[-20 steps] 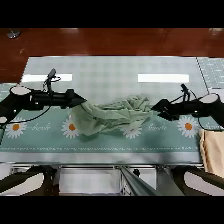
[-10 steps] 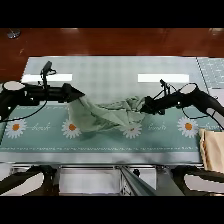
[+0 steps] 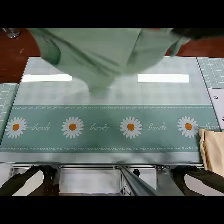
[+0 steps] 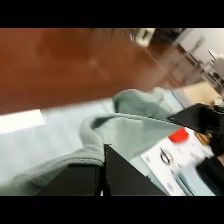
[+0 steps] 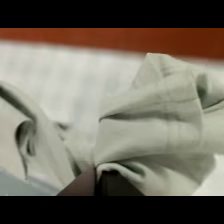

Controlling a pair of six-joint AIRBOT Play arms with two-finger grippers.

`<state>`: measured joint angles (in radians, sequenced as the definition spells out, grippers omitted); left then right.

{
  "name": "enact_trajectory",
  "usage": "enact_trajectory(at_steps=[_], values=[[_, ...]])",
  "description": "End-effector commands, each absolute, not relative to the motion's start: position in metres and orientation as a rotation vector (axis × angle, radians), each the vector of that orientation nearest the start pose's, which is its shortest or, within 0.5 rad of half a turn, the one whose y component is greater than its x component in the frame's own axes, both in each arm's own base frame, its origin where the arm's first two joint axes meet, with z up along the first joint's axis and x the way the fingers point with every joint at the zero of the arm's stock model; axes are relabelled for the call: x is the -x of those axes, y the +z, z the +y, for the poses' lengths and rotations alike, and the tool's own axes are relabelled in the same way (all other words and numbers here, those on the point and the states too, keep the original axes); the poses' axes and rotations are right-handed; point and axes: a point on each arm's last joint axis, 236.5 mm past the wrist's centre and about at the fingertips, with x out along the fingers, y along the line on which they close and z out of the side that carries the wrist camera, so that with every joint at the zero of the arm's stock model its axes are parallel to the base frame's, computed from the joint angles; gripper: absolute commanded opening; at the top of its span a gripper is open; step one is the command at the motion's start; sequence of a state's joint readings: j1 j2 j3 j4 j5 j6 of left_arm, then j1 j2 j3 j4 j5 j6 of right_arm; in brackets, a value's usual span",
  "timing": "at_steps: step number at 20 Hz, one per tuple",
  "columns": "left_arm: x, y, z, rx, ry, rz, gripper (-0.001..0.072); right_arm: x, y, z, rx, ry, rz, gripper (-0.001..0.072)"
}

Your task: Fold the shirts.

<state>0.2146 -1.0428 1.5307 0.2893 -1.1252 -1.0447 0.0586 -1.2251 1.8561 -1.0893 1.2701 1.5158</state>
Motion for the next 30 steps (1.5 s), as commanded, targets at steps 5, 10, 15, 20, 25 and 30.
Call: enact_trajectory(at_steps=[5, 10, 15, 20, 25, 30], values=[[-0.221, 0.553, -0.114, 0.03, -0.58, -0.228, 0.0017, -0.239, 0.463, 0.102, -0.021, 0.44, 0.288, 0.003], [-0.173, 0.537, -0.116, -0.137, -0.428, -0.191, 0.0017, -0.181, 0.406, 0.099, 0.002, 0.453, 0.521, 0.003], [-0.217, 0.432, -0.108, 0.031, -0.49, 0.162, 0.0017, -0.178, 0.27, 0.123, -0.162, 0.535, 0.871, 0.003], [-0.298, 0.245, -0.11, 0.299, -0.535, 0.564, 0.0017, -0.207, 0.099, 0.148, -0.442, 0.52, 1.107, 0.003], [-0.383, 0.138, -0.103, 0.447, -0.392, 0.659, 0.0018, -0.304, 0.025, 0.126, -0.505, 0.319, 1.073, 0.003], [-0.431, 0.076, -0.114, 0.6, -0.322, 0.732, 0.0018, -0.415, -0.02, 0.126, -0.537, 0.254, 1.145, 0.003]])
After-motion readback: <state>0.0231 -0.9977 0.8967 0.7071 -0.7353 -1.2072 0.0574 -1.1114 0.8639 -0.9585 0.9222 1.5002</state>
